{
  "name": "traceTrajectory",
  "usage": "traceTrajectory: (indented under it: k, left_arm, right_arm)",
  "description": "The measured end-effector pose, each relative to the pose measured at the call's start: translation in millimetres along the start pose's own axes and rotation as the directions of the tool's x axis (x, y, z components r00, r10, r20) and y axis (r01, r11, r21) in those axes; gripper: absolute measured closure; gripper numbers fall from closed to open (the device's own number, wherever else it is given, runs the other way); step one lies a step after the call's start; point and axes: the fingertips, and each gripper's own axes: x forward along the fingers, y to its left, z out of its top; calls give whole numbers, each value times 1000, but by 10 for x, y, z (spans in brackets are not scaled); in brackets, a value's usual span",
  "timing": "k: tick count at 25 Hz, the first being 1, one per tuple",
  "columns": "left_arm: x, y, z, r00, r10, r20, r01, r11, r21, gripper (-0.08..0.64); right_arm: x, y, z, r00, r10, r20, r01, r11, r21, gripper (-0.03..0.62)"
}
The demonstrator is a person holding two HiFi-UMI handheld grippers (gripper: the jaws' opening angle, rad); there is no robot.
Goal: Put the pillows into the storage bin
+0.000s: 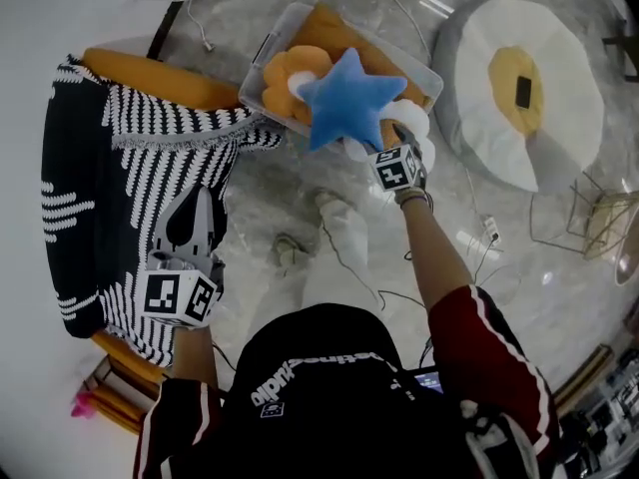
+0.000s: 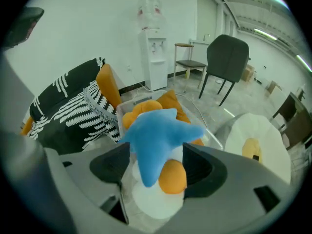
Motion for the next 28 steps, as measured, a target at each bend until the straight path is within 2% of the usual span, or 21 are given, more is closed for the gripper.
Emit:
traceTrajectory:
  k: [4, 10, 16, 22, 28]
  left_arm:
    - [26, 11, 23, 1000, -1, 8, 1, 1000, -21, 557]
    - [3, -44, 125, 999, -32, 40, 33, 999, -30, 557]
    - [-198, -43, 378, 988, -78, 131, 81, 997, -16, 557]
    - [-673, 135, 568, 972, -97, 215, 105, 994, -28, 557]
    - [-1320, 528, 687, 960, -53, 274, 67, 997, -41, 557]
  right_arm:
    - [-56, 33, -11, 1000, 13, 9, -13, 1000, 20, 244]
    - [-270, 46, 86, 999, -10, 43, 9, 999, 34, 249]
    - [-858, 82, 377, 991, -77, 108, 66, 993, 100, 252]
    - [-1451, 410, 726, 976, -123, 182, 98, 985, 139, 255]
    - [-1994, 972, 1186, 958, -117, 263, 86, 989, 124, 256]
